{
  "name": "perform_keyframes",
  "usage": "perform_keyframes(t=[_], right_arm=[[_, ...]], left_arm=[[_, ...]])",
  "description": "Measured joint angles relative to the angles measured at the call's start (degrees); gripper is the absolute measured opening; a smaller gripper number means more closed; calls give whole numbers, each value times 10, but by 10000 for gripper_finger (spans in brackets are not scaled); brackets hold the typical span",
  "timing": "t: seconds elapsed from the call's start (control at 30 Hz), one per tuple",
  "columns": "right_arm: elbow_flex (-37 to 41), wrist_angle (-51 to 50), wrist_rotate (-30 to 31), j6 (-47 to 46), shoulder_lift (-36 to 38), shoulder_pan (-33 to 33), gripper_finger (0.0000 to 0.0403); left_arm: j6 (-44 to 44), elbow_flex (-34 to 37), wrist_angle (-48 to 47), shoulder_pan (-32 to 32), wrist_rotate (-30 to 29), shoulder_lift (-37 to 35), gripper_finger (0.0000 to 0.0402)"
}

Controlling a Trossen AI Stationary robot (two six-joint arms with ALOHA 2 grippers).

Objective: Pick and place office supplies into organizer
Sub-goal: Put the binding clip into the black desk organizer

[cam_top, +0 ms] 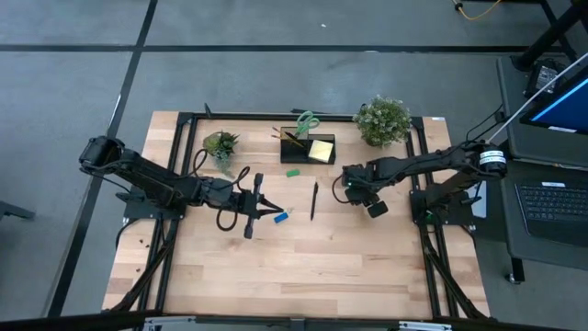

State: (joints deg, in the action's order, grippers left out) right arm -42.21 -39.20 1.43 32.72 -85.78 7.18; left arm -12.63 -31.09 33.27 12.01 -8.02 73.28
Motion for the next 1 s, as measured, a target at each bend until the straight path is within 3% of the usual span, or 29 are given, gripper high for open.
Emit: perform_keyframes(t=[1.0], right_arm=[[25, 35, -13, 65, 1, 2, 154]], left_arm=[[0, 0, 0, 0, 0, 0, 2]])
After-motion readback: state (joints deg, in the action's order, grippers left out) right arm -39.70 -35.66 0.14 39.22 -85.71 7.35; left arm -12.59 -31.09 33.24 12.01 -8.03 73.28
